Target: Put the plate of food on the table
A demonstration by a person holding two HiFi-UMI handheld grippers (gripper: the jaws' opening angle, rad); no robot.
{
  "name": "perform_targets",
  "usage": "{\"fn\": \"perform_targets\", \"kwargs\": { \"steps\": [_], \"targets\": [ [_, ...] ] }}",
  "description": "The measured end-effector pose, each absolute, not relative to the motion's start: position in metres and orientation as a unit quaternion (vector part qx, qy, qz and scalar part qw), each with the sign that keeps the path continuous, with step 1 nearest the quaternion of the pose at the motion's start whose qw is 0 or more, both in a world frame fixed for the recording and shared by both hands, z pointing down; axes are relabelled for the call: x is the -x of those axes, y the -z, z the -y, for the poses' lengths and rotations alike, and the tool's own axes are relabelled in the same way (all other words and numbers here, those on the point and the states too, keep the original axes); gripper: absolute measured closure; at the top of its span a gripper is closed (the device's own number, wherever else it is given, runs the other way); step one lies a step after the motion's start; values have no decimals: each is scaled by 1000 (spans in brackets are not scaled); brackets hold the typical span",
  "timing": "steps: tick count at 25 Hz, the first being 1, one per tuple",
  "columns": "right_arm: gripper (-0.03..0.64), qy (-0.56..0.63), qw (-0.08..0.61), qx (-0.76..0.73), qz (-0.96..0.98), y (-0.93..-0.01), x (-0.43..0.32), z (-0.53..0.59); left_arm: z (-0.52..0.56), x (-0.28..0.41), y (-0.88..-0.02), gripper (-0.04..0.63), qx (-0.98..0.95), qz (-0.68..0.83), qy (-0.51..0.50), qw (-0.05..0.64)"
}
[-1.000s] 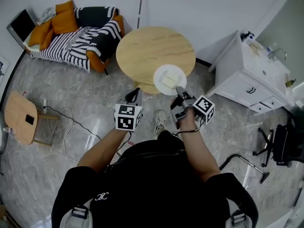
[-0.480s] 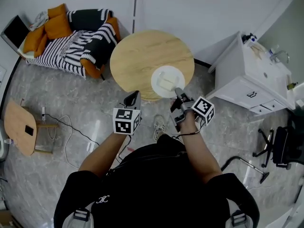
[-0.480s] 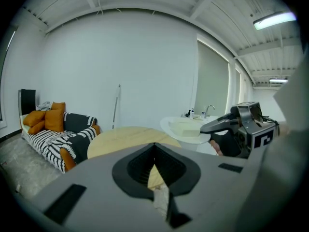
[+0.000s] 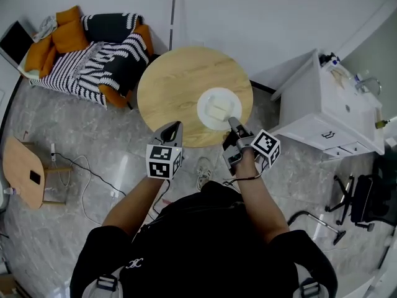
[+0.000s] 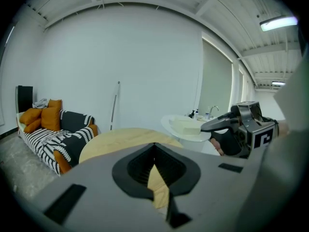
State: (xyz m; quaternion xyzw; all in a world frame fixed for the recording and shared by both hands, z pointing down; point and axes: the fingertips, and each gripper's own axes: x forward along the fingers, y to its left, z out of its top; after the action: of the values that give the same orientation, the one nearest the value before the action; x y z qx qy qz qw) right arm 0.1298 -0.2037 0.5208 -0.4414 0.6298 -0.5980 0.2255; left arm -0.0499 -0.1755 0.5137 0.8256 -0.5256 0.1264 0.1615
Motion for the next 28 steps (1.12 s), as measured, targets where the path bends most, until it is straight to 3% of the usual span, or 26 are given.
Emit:
{"fn": "perform_targets", "kwargs": {
  "steps": [28],
  "targets": [
    [601, 635, 138, 390, -652, -573, -125, 335, 312, 50, -519, 589, -797, 557, -130, 194]
  ]
}}
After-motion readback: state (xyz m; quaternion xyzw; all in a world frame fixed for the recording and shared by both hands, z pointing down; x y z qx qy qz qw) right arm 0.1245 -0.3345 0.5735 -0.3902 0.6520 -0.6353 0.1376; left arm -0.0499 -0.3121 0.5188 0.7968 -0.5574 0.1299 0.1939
